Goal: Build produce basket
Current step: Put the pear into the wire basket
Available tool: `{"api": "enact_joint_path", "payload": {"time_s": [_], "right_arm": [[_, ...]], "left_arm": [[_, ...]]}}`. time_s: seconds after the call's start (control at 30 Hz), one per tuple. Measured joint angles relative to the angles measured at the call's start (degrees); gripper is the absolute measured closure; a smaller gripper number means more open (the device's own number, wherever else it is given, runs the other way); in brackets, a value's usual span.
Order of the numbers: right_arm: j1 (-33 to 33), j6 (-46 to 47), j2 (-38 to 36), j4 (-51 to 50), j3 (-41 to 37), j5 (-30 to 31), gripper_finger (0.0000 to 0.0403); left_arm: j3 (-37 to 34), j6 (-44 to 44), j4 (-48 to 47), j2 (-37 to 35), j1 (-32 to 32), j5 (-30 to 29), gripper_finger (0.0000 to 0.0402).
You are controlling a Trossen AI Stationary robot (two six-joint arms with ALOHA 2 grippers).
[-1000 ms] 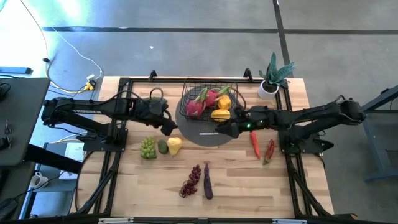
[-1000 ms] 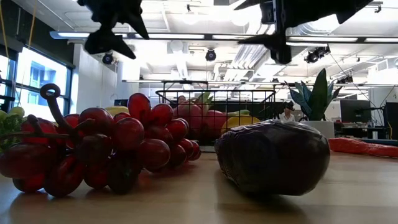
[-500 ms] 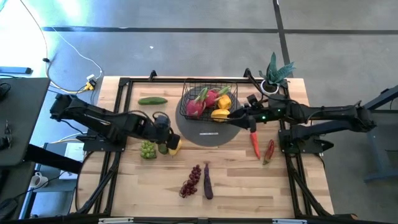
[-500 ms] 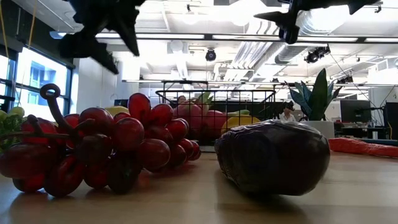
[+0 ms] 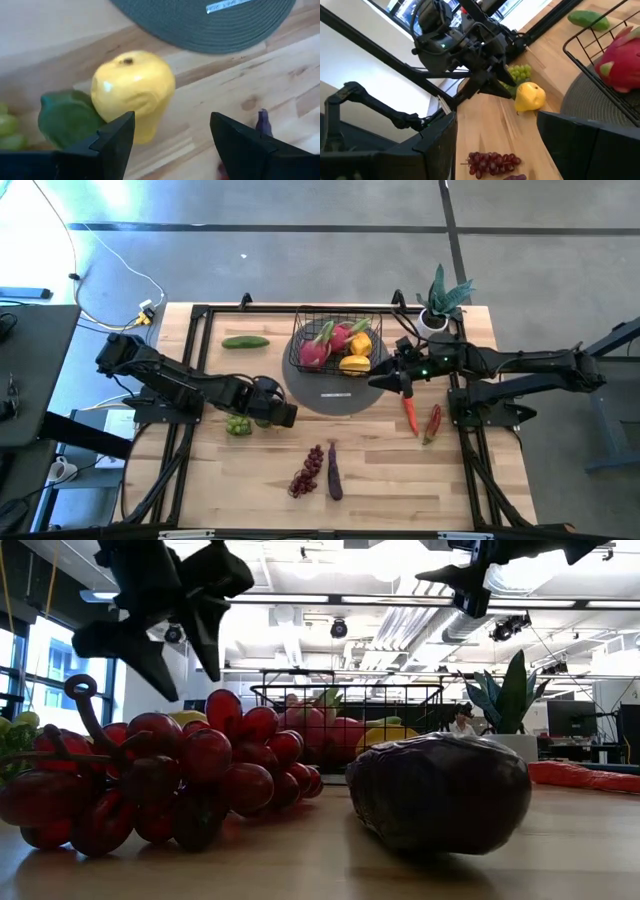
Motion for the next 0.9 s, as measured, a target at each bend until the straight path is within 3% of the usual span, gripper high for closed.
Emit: {"api": "enact_joint_path", "payload": {"time_s": [0.47, 0.9], "right_arm": [[0.0, -1.31, 0.0, -0.63, 0.0, 0.0, 0.0148], [0.01, -1.04, 0.02, -0.83, 0.0, 0.02, 0.0148]], "left_arm": [[-0.02, -8.42, -3.08, 0.05, -4.46, -2.02, 0.0154], [-0.02, -10.87, -0.67, 7.64, -4.46, -0.79, 0.0154]]}}
